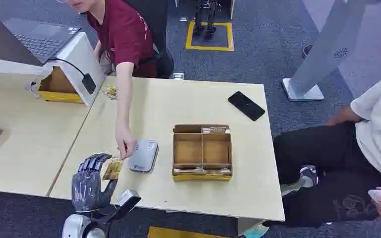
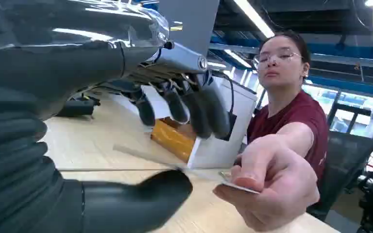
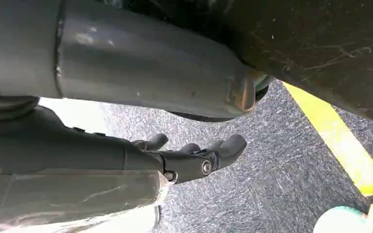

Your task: Pass the card to the sensor for recognition and then transmit it.

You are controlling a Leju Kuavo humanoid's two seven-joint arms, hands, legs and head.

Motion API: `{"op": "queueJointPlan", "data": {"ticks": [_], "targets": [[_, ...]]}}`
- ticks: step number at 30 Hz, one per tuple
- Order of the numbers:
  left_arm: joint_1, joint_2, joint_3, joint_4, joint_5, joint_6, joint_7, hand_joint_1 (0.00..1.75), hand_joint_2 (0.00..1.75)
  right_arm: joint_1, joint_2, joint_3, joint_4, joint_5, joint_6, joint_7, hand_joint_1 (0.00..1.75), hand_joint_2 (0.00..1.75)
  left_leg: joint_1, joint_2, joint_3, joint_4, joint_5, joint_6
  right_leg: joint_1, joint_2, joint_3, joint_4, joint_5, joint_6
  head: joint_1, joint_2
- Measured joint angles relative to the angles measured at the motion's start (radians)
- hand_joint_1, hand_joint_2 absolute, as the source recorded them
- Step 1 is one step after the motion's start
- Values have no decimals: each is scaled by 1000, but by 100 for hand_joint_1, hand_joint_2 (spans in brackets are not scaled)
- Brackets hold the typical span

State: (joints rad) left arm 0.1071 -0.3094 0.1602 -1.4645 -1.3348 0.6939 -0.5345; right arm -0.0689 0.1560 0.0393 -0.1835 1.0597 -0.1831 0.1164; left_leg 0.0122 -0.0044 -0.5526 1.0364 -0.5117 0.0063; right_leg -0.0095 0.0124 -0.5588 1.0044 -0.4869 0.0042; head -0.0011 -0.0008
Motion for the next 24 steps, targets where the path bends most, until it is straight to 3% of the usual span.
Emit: {"op": "queueJointPlan", "data": {"ticks": [24], "targets": [[-5, 0, -16, 14, 103, 0, -80, 175, 175, 0, 0, -17, 0, 21, -1, -2, 0, 0, 0, 0, 0, 0, 0, 0, 0, 0, 0, 0, 0, 0, 0, 0]]}}
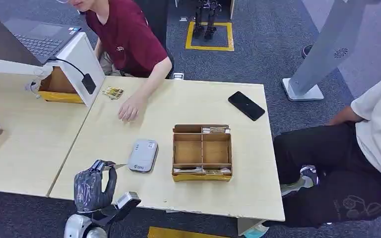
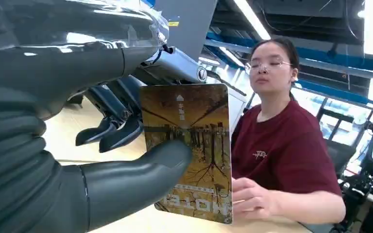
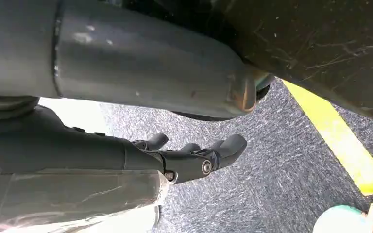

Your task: Pass the card to the sensor for recognition and then transmit it.

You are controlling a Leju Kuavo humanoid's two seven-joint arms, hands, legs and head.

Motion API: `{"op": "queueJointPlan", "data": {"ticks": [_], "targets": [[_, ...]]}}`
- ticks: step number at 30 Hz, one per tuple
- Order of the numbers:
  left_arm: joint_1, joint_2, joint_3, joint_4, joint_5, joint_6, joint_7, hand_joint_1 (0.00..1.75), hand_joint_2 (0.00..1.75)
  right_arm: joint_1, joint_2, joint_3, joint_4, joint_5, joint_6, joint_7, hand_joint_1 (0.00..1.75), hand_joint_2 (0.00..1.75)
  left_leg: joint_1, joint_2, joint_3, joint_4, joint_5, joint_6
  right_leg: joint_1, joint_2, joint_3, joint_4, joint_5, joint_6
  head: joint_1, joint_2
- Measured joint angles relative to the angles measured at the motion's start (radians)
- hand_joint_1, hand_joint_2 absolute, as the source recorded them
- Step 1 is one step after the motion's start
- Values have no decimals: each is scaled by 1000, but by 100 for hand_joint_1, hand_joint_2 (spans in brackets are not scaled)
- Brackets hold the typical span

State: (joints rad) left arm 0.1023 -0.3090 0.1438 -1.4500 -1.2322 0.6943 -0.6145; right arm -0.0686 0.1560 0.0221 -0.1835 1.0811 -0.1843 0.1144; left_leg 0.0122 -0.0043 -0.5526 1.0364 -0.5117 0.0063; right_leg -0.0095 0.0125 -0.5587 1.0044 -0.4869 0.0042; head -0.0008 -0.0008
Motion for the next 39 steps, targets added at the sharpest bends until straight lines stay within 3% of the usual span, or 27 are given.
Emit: {"op": "queueJointPlan", "data": {"ticks": [5, 8, 11, 17, 26, 31, 39], "targets": [[-8, 3, -36, 11, 206, -20, -4, 175, 175, 0, 0, -15, 0, 3, -3, -4, 0, 0, 0, 0, 0, 0, 0, 0, 0, 0, 0, 0, 0, 0, 0, 0], [-17, 6, -86, 12, 389, -184, 29, 175, 175, 1, 2, -38, 0, 0, -6, 2, 0, 0, 0, 0, 0, 0, 0, 0, 0, 0, 0, 0, 0, 0, 0, 0], [-27, 7, -126, 13, 500, -329, 70, 175, 175, 1, 5, -61, 0, 0, -14, 5, 0, 0, 0, 0, 0, 0, 0, 0, 0, 0, 0, 0, 0, 0, 0, 0], [-63, 9, -161, 33, 740, -491, 197, 175, 175, 1, 10, -98, 0, 2, -15, 13, 0, 0, 0, 0, 0, 0, 0, 0, 0, 0, 0, 0, 0, 0, 0, 0], [-114, 11, -161, 132, 844, -518, 288, 175, 175, 1, 14, -126, 0, 23, -15, 13, 0, 0, 0, 0, 0, 0, 0, 0, 0, 0, -1, 0, 0, 0, 0, 0], [-152, 11, -161, 181, 848, -515, 301, 175, 175, 1, 15, -132, 0, 34, -14, 13, 0, 0, 0, 0, 0, 0, 0, 0, 0, 0, 0, 0, 1, 0, 0, 0], [-278, 8, -138, 288, 777, -431, 341, 175, 175, 0, 16, -132, 0, 75, 2, 5, 0, 0, 0, -1, 0, 0, 1, 1, 0, -1, 0, 0, 1, 0, 0, 0]]}}
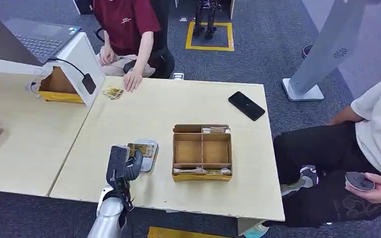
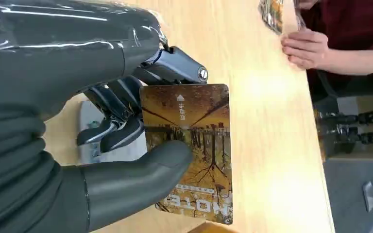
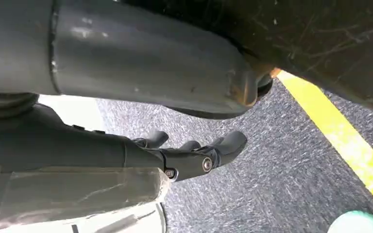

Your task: Pass the card to the sensor for recognition and then transmit it.

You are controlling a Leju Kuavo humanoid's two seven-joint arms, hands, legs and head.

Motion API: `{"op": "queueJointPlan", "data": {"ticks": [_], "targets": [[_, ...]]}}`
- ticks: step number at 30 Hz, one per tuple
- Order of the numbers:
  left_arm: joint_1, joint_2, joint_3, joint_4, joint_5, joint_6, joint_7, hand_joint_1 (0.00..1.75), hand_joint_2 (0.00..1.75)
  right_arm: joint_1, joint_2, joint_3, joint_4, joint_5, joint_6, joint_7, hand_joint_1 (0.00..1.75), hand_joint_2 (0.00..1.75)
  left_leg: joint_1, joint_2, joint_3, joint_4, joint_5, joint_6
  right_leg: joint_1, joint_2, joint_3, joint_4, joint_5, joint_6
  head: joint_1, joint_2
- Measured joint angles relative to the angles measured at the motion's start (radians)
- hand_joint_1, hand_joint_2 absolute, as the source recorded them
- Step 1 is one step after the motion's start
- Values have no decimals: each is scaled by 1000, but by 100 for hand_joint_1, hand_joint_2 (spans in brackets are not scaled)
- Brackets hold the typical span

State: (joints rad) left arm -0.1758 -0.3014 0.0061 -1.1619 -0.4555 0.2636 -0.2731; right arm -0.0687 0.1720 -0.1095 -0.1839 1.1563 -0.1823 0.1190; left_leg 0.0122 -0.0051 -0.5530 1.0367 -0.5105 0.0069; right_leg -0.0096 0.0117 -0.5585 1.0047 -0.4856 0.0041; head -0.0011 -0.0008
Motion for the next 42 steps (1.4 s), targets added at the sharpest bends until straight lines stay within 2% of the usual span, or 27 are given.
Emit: {"op": "queueJointPlan", "data": {"ticks": [5, 12, 38, 42], "targets": [[-57, -9, 46, 57, 1, 15, 13, 175, 175, 0, 1, 0, 0, 16, 3, -4, 0, 0, 0, 0, 0, 0, 0, 0, 0, 0, 0, 0, 0, 0, 0, 0], [-83, -16, 92, 98, -13, 21, 12, 175, 175, 0, 1, 0, 0, 26, 7, -7, 0, 0, 0, 0, -1, 0, 0, 0, 0, 0, 0, 0, 0, 0, 0, 0], [-89, -23, 183, 166, -183, 39, 6, 175, 175, 0, 2, -22, 0, 69, 16, -18, 0, 0, 0, 0, -1, 0, 0, 0, 0, 0, 0, 0, 0, 0, 0, 0], [-90, -24, 184, 173, -263, 80, 13, 175, 175, 0, 2, -24, 0, 77, 17, -21, 0, 0, 0, 0, -1, 0, 0, 0, 0, 0, 0, 0, 0, 0, 0, 0]]}}
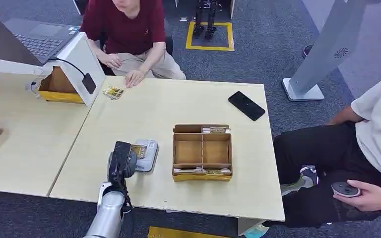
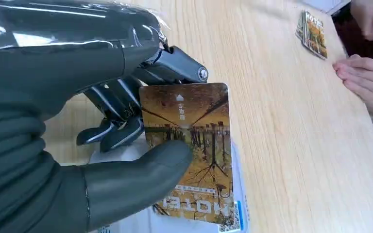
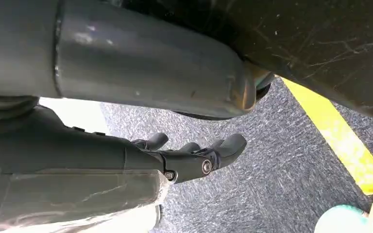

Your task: Pass the card to the sensor for recognition and then transmit it.

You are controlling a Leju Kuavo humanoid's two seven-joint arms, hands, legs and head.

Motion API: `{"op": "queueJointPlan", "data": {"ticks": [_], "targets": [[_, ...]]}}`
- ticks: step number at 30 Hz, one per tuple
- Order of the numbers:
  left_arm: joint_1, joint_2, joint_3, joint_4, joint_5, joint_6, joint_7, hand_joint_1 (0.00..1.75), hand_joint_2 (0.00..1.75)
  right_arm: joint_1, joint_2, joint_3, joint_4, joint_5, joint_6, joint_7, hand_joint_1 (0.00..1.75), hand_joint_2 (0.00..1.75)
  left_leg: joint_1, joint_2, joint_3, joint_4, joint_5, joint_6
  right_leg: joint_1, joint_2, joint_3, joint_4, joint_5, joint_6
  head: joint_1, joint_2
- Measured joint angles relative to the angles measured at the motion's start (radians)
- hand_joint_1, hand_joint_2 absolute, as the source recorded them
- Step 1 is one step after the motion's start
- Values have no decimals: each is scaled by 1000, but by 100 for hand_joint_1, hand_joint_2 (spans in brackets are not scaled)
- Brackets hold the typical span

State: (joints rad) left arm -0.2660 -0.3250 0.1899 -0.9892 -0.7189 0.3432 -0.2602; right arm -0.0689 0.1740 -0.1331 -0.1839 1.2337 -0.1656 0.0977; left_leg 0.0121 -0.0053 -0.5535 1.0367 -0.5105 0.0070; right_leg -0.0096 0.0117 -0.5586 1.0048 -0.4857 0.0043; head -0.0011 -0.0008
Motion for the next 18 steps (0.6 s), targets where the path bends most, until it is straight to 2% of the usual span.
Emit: {"op": "queueJointPlan", "data": {"ticks": [3, 18], "targets": [[0, 0, 0, 1, -55, 24, 17, 175, 175, 0, 0, -2, 0, 10, 0, -1, 0, 0, 0, 0, 0, 0, 0, 0, 0, 0, 0, 0, 0, 0, 0, 0], [-7, -3, 53, 47, -199, 111, 19, 175, 175, 0, 2, -25, 0, 47, 1, -12, 0, 0, 0, 0, 1, 0, 0, 0, 0, 0, 1, 0, 0, 0, 0, 0]]}}
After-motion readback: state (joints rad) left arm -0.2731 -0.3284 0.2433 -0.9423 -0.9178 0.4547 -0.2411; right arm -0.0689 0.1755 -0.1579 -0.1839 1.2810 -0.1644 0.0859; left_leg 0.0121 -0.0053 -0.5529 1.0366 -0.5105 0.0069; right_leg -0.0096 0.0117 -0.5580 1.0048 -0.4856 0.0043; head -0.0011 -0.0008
